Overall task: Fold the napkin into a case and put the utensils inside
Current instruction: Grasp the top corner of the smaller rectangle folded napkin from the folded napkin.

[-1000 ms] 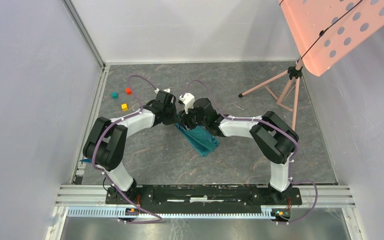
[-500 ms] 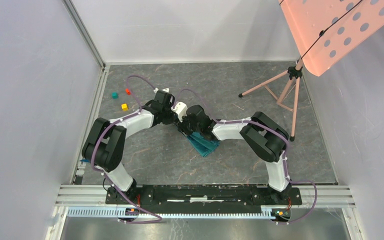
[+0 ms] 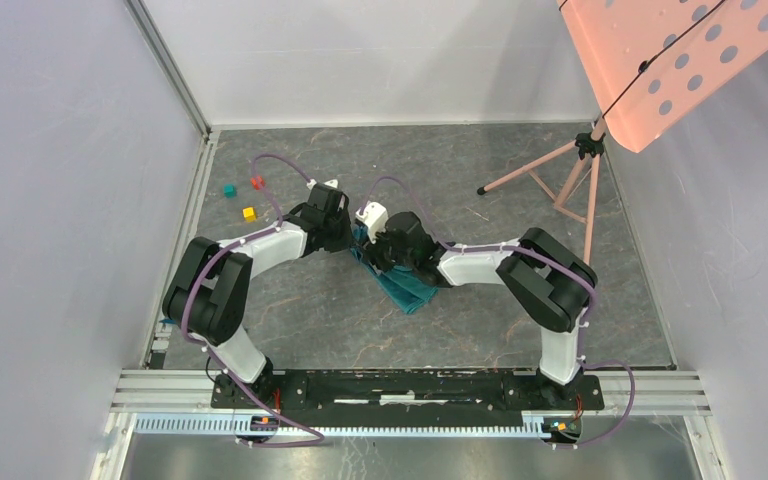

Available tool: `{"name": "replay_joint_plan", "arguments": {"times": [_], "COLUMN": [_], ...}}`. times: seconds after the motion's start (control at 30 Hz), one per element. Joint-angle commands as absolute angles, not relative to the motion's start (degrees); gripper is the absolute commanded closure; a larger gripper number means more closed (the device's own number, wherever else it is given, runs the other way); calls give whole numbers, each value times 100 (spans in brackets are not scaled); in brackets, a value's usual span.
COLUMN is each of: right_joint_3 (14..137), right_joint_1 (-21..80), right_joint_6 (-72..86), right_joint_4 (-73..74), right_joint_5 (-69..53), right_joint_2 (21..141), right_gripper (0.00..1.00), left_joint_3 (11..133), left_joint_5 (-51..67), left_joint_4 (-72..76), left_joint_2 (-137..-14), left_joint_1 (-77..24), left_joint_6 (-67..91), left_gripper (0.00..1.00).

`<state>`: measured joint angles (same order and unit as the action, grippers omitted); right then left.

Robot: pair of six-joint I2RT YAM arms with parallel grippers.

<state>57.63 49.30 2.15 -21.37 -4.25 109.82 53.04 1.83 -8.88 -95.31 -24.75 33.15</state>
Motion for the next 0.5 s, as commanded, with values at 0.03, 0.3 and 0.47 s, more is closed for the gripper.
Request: {"name": "replay_joint_plan", "arguments": {"times": [0.03,0.3,0.47], "right_joint_3": [5793,6127,6290], "right_joint_1": [4848,4852,4889], "right_joint_6": [228,174,151], "right_joint_4": [-2400,-2365,-2362], "right_joint_5": [-392,-357,-339], "right_joint_2": [10710,11177,11406], "right_gripper": [55,61,59], "left_joint_3": [5283,5274,5256], "left_joint_5": [233,302,341], "left_joint_4": [-790,-757,-747], "left_joint_2": [-9318,-9281,-9264], "left_joint_1": [-2449,-2452,-2455], "left_joint_6": [3427,3472,3494], "left_gripper": [98,98,98]}}
